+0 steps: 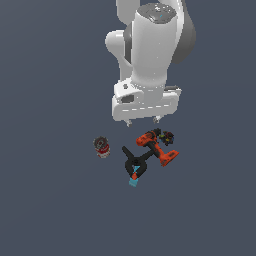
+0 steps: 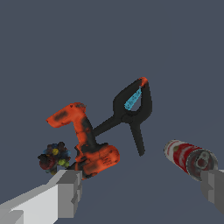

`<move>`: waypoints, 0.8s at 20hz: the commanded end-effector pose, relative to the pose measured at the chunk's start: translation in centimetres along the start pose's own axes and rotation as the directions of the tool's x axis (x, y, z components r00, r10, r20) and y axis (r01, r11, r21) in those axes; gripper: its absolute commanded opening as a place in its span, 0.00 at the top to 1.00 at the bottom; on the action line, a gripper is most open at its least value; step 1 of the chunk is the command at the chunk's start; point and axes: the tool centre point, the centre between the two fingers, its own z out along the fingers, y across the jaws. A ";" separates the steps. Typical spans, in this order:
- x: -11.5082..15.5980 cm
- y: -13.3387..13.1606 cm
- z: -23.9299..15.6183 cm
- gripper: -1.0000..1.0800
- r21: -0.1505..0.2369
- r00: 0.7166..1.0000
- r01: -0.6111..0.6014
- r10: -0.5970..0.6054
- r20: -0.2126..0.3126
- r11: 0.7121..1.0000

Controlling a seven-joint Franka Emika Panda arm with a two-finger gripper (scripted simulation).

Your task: Pick up a designated object from a clutter of objects.

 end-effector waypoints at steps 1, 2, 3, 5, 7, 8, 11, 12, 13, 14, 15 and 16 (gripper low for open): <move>-0.2 -2.0 2.3 0.04 -0.006 0.996 0.089 -0.089 0.007 0.996; -0.4 -2.9 3.3 0.04 -0.007 0.991 0.130 -0.130 0.009 0.991; -0.6 -3.8 4.4 0.04 -0.009 0.985 0.173 -0.173 0.012 0.985; -1.1 -5.8 6.6 0.04 -0.009 0.965 0.263 -0.263 0.018 0.965; -1.9 -7.9 8.8 0.04 -0.007 0.936 0.351 -0.351 0.023 0.936; -2.3 -8.8 9.8 0.04 -0.005 0.919 0.393 -0.392 0.025 0.920; -3.6 -11.4 12.3 0.04 0.002 0.866 0.499 -0.499 0.028 0.866; -4.1 -12.2 13.1 0.04 0.005 0.848 0.529 -0.529 0.029 0.848; -4.5 -12.9 13.7 0.04 0.008 0.830 0.557 -0.557 0.029 0.831; -4.9 -13.5 14.4 0.04 0.011 0.813 0.582 -0.582 0.029 0.813; -5.3 -14.1 14.9 0.04 0.014 0.796 0.604 -0.604 0.028 0.797; -5.7 -14.7 15.4 0.04 0.017 0.781 0.624 -0.624 0.028 0.781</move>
